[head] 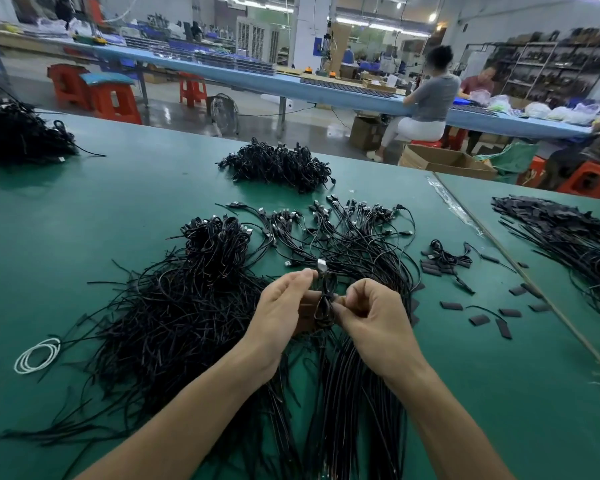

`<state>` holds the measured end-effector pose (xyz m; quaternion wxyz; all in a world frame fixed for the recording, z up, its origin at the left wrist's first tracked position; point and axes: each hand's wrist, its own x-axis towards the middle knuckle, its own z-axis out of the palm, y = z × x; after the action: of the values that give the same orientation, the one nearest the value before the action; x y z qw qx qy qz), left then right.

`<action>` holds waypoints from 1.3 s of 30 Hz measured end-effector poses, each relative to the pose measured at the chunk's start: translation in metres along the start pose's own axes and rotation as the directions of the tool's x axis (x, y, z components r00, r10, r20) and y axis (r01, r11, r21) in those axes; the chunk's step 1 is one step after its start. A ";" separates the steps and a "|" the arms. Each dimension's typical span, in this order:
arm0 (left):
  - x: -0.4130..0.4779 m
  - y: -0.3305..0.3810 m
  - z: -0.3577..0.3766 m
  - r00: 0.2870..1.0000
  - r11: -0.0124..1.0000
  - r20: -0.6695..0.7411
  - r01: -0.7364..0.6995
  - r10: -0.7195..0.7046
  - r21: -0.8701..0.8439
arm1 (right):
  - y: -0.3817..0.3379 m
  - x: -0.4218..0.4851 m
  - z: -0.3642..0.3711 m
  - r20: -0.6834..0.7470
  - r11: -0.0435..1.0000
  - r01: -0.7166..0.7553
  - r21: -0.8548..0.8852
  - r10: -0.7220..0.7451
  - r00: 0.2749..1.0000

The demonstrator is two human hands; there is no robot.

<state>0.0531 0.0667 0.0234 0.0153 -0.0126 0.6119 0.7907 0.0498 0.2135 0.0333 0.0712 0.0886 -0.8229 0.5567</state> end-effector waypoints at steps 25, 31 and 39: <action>0.004 -0.012 -0.008 0.987 0.977 0.054 -0.159 0.153 0.143 | -0.006 -0.003 -0.001 0.106 0.927 -0.058 0.370 0.020 0.994; 0.002 0.005 -0.006 0.985 0.965 0.169 0.003 0.043 -0.261 | -0.003 -0.003 0.003 0.124 0.930 -0.094 0.355 0.053 0.991; -0.002 -0.010 -0.009 0.959 0.956 0.179 -0.249 0.221 0.154 | -0.001 0.000 -0.003 0.082 0.919 -0.116 0.377 0.091 0.992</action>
<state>0.0553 0.0608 0.0117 -0.0293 0.1251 0.6730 0.7284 0.0499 0.2164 0.0355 -0.0026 0.0744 -0.7043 0.7060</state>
